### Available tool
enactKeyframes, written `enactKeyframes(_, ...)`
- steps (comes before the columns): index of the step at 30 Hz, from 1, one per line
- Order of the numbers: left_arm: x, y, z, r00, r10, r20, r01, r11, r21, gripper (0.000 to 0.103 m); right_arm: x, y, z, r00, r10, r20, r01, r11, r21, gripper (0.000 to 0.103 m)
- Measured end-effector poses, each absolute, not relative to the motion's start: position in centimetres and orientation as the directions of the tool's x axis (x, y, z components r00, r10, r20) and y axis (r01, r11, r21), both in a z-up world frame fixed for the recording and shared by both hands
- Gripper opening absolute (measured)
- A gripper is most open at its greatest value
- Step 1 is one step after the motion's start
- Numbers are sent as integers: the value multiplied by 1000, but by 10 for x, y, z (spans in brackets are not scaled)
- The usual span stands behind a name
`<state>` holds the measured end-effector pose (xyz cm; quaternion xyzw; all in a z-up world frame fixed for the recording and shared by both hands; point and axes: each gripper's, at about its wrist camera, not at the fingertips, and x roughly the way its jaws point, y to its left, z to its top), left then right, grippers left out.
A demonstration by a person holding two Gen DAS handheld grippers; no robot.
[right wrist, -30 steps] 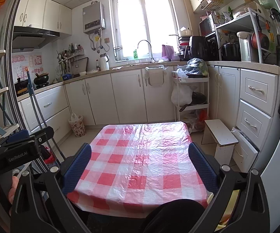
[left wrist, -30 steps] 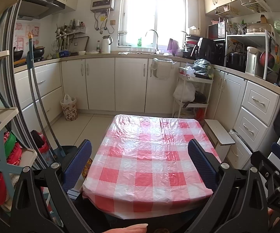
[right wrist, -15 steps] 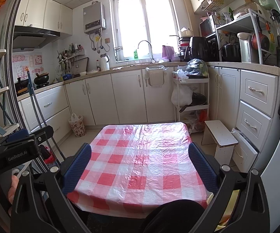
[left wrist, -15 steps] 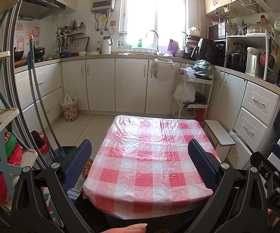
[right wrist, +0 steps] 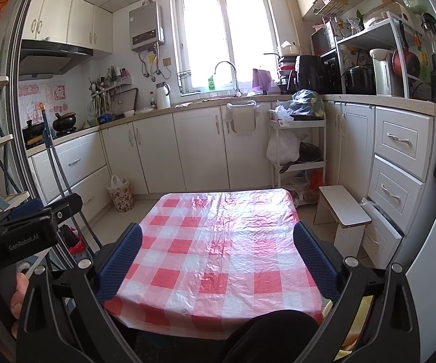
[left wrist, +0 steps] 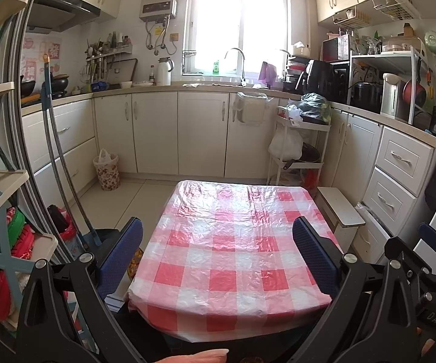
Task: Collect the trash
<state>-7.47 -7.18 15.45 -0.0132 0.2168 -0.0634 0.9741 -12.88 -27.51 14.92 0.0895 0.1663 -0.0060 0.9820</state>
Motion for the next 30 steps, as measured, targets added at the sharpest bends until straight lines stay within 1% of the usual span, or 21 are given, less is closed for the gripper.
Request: enactKeyframes(30, -75, -73, 155, 899, -128, -419, 117, 992, -52, 96, -125, -277, 154, 950, 13, -312, 39, 986, 160, 96)
